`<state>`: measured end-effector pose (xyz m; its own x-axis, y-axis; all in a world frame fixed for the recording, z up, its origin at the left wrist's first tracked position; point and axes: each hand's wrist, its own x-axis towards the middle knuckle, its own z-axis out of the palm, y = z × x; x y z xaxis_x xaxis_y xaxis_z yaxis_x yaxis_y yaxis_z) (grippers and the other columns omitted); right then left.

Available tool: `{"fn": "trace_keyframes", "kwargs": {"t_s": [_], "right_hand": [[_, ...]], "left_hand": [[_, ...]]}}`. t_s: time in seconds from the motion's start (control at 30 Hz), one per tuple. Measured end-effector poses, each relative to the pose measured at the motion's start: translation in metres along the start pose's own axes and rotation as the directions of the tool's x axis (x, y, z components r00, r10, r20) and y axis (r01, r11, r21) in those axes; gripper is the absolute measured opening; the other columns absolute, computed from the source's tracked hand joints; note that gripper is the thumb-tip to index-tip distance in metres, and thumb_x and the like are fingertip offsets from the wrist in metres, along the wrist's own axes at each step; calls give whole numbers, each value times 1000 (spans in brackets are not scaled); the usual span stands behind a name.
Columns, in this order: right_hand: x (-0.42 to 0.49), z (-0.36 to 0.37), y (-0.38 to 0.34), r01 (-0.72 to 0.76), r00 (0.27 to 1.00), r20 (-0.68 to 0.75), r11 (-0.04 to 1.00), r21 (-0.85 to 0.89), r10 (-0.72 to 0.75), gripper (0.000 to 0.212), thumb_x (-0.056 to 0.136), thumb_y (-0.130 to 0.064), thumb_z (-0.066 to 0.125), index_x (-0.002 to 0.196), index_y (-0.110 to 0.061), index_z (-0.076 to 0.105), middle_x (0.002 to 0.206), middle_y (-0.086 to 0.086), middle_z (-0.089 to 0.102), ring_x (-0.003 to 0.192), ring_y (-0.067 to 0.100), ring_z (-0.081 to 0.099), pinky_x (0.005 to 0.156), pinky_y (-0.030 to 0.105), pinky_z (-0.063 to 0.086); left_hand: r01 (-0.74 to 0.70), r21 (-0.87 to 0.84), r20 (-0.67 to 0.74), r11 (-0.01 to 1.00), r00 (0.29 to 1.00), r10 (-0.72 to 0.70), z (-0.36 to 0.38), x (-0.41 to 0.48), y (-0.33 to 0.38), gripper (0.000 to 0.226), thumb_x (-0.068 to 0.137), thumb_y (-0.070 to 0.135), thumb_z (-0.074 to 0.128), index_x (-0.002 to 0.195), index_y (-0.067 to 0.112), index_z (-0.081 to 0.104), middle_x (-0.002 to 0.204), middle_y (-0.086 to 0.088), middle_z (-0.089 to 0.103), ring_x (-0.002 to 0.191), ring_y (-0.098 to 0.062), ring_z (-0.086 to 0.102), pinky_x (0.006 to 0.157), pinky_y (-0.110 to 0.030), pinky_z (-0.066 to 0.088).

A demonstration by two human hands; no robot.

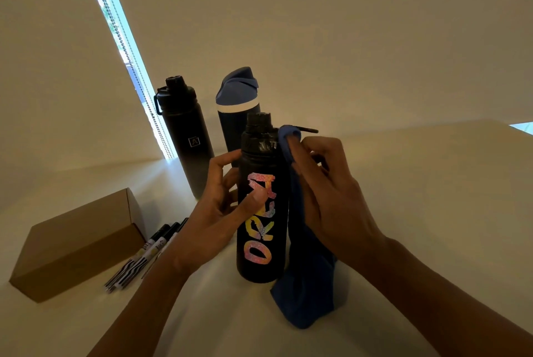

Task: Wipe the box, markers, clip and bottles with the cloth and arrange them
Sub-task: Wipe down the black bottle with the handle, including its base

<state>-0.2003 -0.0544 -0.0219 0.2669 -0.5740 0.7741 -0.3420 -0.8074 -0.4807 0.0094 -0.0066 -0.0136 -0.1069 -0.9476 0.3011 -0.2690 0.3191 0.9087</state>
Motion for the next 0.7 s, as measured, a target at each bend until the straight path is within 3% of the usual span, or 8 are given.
{"fn": "trace_keyframes", "kwargs": {"t_s": [0.07, 0.2, 0.33, 0.43, 0.57, 0.7], "right_hand": [[-3, -2, 0, 24, 999, 25, 1000, -11, -24, 44, 104, -24, 43, 139, 2, 46, 112, -22, 34, 106, -25, 44, 80, -2, 40], [-9, -2, 5, 40, 994, 100, 999, -10, -39, 41, 99, -9, 49, 138, 2, 49, 121, -9, 39, 106, -21, 45, 86, 0, 38], [3, -6, -2, 111, 993, 52, 991, -79, -107, 43, 102, -9, 48, 144, -14, 41, 126, -6, 36, 101, -10, 43, 85, -3, 37], [0, -7, -4, 149, 988, 51, 984, -102, -144, 42, 103, -16, 45, 144, -8, 46, 126, -7, 36, 104, -11, 41, 87, -4, 34], [-8, 2, 11, 107, 992, 74, 994, -33, -104, 39, 98, -7, 50, 136, 0, 51, 115, -23, 35, 107, -22, 46, 87, -2, 37], [3, -4, 7, 131, 991, 53, 986, -103, -126, 44, 98, 1, 50, 142, -5, 48, 122, -5, 41, 106, -21, 44, 84, -3, 35]], "left_hand": [[-11, -22, -4, 1000, 1000, 11, 0, 0, -1, 65, 96, 38, 67, 148, 37, 27, 142, 5, 63, 127, -24, 66, 98, -51, 59], [-9, -38, 1, 999, 1000, 9, 1, 0, -4, 69, 92, 43, 65, 149, 46, 26, 140, 13, 63, 129, -17, 64, 94, -38, 61], [38, -24, 79, 999, 996, -36, 4, 0, -3, 63, 90, 52, 65, 142, 61, 31, 135, 20, 65, 127, -10, 64, 91, -28, 60], [26, -40, 80, 999, 997, -23, 5, 0, -3, 63, 87, 55, 63, 142, 61, 33, 138, 14, 64, 129, -14, 63, 97, -38, 60], [23, -106, 53, 994, 998, -18, 4, -1, -4, 70, 89, 48, 66, 149, 49, 30, 138, 4, 65, 129, -26, 64, 98, -51, 59], [32, -78, 51, 996, 998, -28, 4, -1, -4, 75, 92, 46, 70, 152, 44, 24, 138, 4, 65, 127, -25, 65, 99, -54, 58]]}}
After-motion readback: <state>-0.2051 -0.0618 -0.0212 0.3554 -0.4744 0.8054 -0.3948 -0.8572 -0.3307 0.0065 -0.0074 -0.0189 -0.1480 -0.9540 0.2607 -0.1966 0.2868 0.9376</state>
